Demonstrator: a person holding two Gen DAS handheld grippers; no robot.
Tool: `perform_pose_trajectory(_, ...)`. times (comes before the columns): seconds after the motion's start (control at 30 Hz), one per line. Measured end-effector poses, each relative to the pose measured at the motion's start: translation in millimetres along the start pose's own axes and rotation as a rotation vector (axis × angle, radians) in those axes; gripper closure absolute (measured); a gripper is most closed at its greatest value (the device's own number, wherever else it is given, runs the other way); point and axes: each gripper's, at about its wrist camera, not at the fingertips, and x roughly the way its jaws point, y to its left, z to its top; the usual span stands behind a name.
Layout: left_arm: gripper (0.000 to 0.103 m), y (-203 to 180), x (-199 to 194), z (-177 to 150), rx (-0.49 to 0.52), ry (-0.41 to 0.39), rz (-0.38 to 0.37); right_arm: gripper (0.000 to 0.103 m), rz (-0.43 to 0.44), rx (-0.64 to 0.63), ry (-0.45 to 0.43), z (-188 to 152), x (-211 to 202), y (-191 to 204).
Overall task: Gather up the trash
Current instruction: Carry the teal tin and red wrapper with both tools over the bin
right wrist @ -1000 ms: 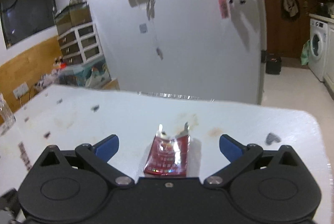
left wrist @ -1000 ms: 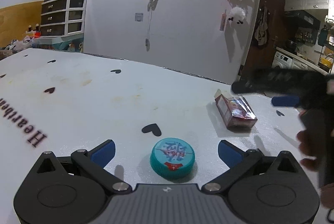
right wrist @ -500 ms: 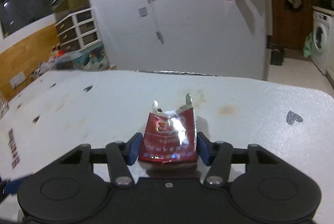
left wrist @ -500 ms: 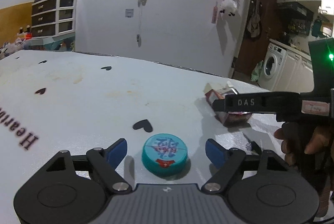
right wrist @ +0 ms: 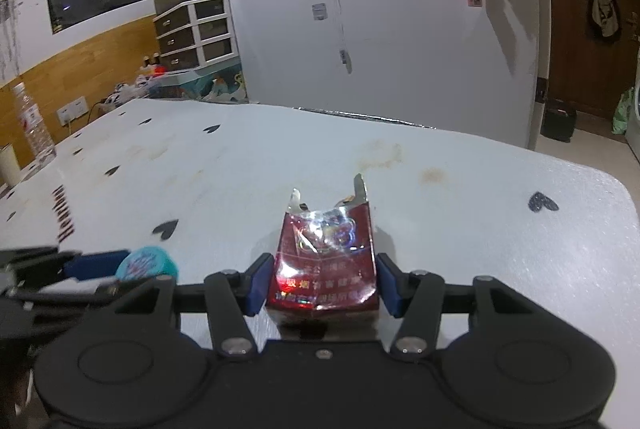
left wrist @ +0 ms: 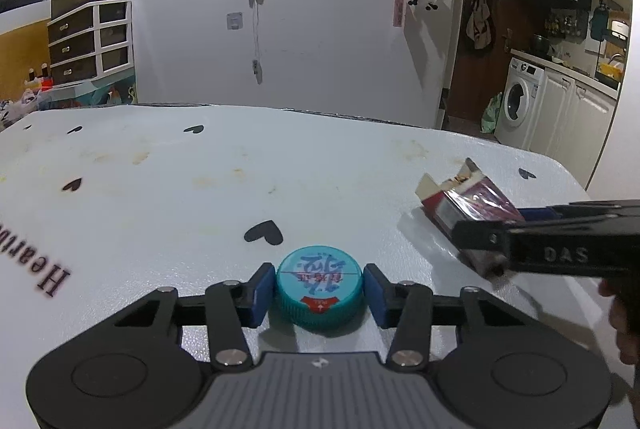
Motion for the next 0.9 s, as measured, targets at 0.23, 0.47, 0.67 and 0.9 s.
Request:
perform_pose_trajectory(0.23,0.054,-2.4,-9.2,-3.3,0.003,-0.033,0.033,0.049,-0.017,-0.028,-0.030,-8.8,-18.9,-1.5)
perform_pose_trajectory(0.47,0.054,-12.9,-29.1,-4.3,-0.004,-0.087,0.042,0.049,-0.037,-0.038,-0.086,-16.0,-46.9,-9.0)
perform_pose_trajectory(0.67,0.054,-28.2,-42.9,-9.0,0.000,-0.111,0.038,0.049,-0.056,-0.034,-0.134,-19.7,-77.4,-24.4)
perform_pose_trajectory(0.9,0.054,-61.3,-65.2,-13.5,0.008,-0.147,-0.007,0.048,-0.093,-0.026,-0.159,-32.3,-115.3,-48.8)
